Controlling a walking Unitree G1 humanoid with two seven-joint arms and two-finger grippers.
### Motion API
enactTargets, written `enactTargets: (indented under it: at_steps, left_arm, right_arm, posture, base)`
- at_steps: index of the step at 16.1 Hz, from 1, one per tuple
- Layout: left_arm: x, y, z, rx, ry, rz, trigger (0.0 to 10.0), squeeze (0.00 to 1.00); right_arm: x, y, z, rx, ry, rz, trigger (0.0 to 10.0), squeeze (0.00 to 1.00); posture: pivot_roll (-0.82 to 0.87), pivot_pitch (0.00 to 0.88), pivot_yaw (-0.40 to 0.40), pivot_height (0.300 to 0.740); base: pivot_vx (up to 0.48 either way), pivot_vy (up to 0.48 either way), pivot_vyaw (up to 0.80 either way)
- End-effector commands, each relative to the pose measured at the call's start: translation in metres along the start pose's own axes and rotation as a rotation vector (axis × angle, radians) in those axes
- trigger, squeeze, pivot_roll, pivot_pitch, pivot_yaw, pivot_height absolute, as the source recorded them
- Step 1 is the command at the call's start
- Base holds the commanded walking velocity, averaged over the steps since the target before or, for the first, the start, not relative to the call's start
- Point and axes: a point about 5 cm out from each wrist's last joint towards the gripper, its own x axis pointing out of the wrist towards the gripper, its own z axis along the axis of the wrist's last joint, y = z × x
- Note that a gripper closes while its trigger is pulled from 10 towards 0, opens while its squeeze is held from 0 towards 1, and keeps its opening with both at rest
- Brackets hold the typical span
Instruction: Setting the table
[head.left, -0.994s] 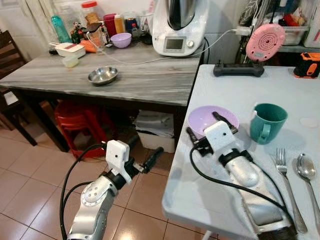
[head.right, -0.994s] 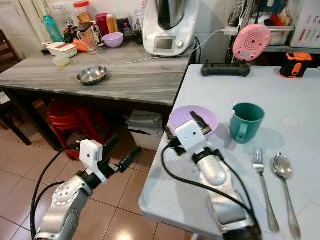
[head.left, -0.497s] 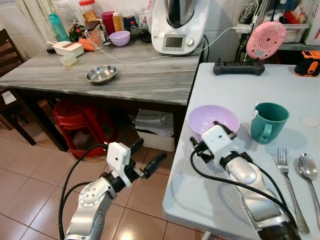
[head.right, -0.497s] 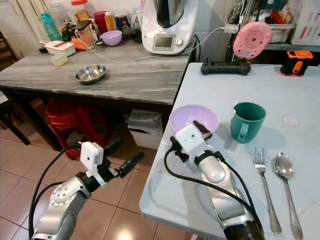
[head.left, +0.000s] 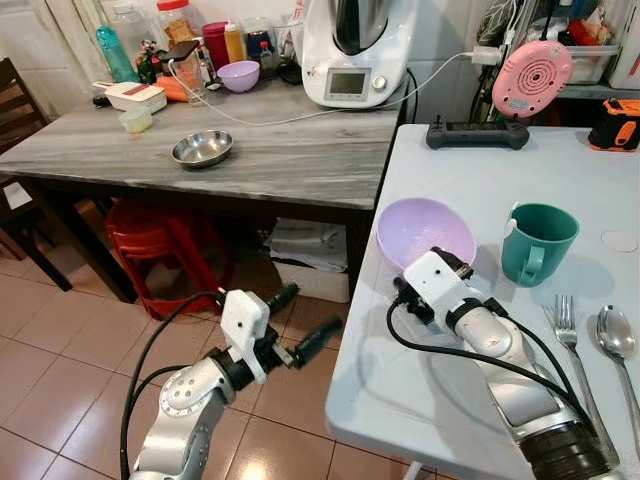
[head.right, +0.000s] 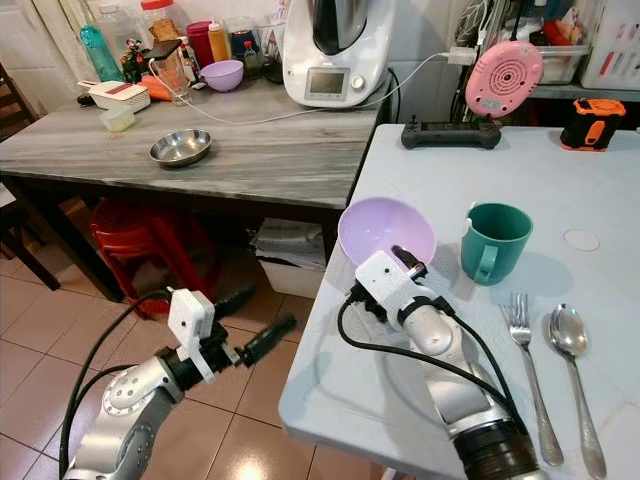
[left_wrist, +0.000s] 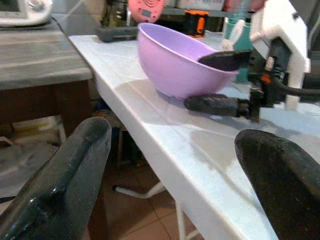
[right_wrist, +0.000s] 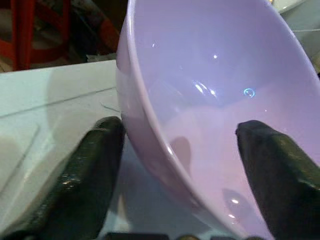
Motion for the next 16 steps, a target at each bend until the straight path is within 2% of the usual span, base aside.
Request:
enactTargets:
  at_steps: [1, 7, 16]
  left_arm:
    - [-0.0033, 0.0013, 0.003, 0.017, -0.003, -0.005, 10.0, 0.0]
    - [-0.0047, 0.0011, 0.0013, 0.022, 0.001, -0.021, 10.0, 0.0]
    - [-0.0031, 0.0005, 0.0011, 0.022, 0.002, -0.023, 10.0, 0.0]
  right_arm:
    - [0.0035, 0.0037, 0.0073, -0.019, -0.025, 0.026, 0.0, 0.0]
    - [0.0019, -0.0007, 0.0029, -0.065, -0.023, 0.014, 0.0, 0.0]
    - [0.0021, -0.0034, 0.0003, -0.083, -0.019, 0.019, 0.0, 0.0]
  posture:
    - [-0.13, 0.0, 0.118, 0.74]
    - [-0.14, 0.0, 0.124, 0.74]
    - [-0.14, 0.0, 0.127, 0.74]
  base:
    - [0.0, 0.0, 0.0]
    - [0.0, 0.0, 0.0]
    - [0.0, 0.0, 0.0]
